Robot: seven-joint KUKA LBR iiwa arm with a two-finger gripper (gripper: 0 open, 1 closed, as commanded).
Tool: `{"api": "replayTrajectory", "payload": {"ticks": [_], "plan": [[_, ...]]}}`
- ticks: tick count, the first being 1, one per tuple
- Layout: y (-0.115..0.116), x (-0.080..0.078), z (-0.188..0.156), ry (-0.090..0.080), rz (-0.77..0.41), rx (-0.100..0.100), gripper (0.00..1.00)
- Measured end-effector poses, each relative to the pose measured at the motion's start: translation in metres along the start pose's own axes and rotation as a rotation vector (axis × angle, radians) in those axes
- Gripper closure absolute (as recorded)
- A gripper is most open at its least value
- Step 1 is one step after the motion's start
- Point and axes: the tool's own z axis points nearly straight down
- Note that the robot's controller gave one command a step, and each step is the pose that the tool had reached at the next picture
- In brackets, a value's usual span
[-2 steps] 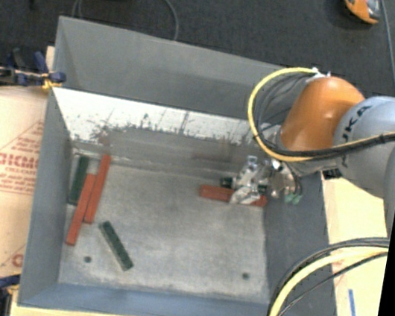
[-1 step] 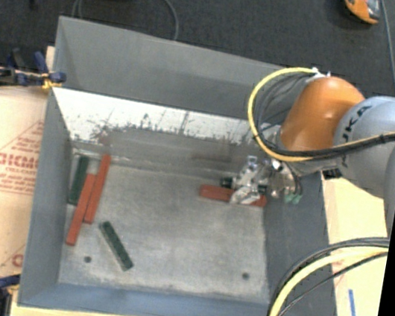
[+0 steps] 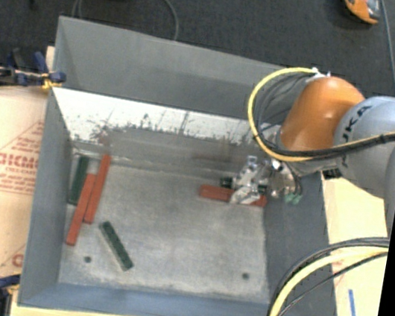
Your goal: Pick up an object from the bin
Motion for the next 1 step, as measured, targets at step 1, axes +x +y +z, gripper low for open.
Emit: {"api": "replayTrajectory", "payload": {"ticks": [1], "plan": [[0.0000, 0.0000, 0.0000, 0.000, 0.000, 0.000, 1.00]]}}
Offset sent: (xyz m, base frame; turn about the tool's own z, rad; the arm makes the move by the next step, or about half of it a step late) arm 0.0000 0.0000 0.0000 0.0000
